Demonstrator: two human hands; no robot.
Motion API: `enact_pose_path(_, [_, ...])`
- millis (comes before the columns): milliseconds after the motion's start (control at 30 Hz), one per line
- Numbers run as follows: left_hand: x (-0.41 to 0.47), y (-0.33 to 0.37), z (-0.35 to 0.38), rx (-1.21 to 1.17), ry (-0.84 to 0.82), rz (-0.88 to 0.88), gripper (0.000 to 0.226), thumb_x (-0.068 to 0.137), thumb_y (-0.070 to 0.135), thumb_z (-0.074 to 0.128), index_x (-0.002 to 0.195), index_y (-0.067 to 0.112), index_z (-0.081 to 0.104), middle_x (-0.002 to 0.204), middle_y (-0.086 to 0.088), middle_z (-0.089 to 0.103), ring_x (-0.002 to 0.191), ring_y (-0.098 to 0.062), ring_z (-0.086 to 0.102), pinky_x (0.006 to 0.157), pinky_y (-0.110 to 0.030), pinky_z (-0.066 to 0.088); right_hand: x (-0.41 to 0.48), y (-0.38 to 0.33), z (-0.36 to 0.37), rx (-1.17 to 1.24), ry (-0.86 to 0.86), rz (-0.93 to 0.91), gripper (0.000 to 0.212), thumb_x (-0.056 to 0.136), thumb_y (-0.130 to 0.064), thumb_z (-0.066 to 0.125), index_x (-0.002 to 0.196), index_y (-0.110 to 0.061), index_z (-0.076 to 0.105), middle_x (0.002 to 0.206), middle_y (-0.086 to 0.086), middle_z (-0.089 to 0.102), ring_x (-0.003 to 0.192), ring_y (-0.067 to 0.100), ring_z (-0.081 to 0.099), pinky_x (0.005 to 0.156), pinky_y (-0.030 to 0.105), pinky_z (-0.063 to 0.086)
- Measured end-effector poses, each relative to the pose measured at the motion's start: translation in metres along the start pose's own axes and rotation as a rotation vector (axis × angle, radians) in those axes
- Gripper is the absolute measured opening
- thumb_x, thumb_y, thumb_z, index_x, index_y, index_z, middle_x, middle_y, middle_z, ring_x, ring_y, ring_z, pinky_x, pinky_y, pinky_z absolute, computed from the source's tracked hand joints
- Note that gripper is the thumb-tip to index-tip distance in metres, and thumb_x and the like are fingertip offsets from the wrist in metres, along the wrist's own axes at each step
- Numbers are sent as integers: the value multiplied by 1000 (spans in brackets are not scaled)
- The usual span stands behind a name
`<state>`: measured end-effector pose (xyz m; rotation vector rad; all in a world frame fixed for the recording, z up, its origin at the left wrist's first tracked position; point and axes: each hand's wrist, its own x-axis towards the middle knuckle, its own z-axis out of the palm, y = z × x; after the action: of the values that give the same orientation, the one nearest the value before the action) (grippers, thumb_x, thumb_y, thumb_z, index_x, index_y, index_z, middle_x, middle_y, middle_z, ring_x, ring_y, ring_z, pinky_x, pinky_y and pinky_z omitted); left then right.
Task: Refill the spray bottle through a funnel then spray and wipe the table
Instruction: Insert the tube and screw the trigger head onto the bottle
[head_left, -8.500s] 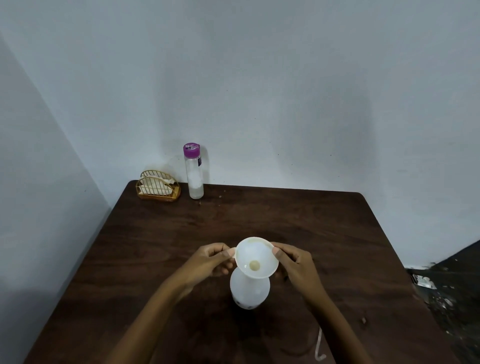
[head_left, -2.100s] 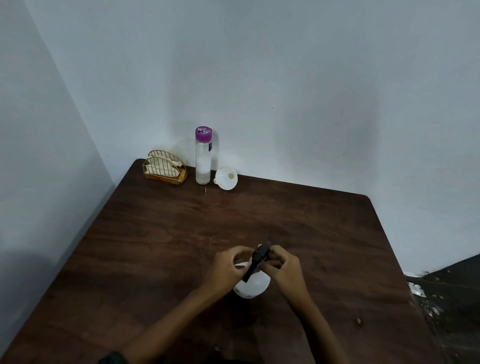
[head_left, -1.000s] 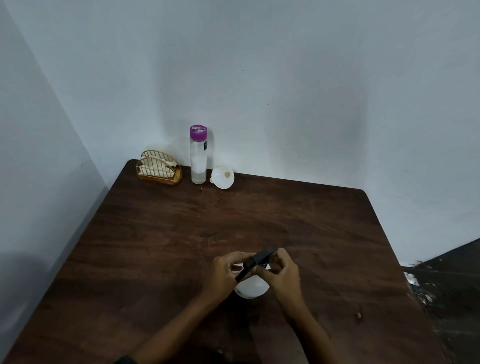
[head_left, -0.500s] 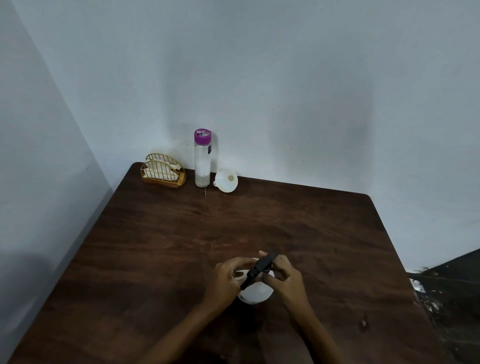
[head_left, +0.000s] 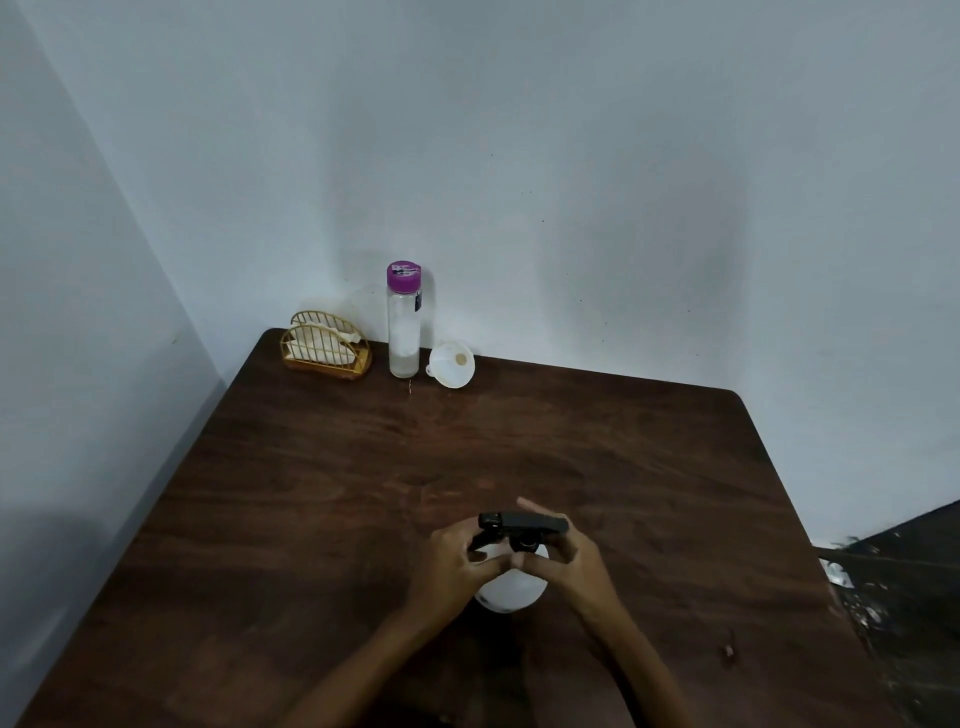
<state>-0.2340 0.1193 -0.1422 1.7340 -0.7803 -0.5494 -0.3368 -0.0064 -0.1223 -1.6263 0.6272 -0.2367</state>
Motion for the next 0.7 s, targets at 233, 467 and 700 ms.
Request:
enact_pose_path(233, [0, -2, 0, 18, 3, -16, 30, 77, 26, 76, 101, 36, 61, 96, 22, 65, 96, 8, 61, 76, -13, 52, -3, -2, 3, -22, 131, -56, 32, 66, -10, 83, 89, -4, 62, 84, 3, 68, 81, 12, 66, 68, 23, 53])
enact_pose_path(467, [-1, -7, 0, 38, 5, -2, 27, 79, 23, 74, 102, 34, 63, 94, 20, 67, 94, 4, 64, 76, -15, 52, 3, -3, 14, -94, 117, -11, 43, 69, -4, 80, 97, -10, 48, 89, 1, 58, 73, -4, 58, 65, 16, 49])
enact_pose_path(700, [-1, -4, 0, 20, 26, 15, 28, 70, 47, 72, 93, 53, 57, 89, 34, 66, 92, 7, 64, 74, -17, 54, 5, 4, -9, -90, 17, -15, 37, 68, -8, 82, 98, -2, 62, 94, 4, 70, 94, 18, 68, 80, 30, 55])
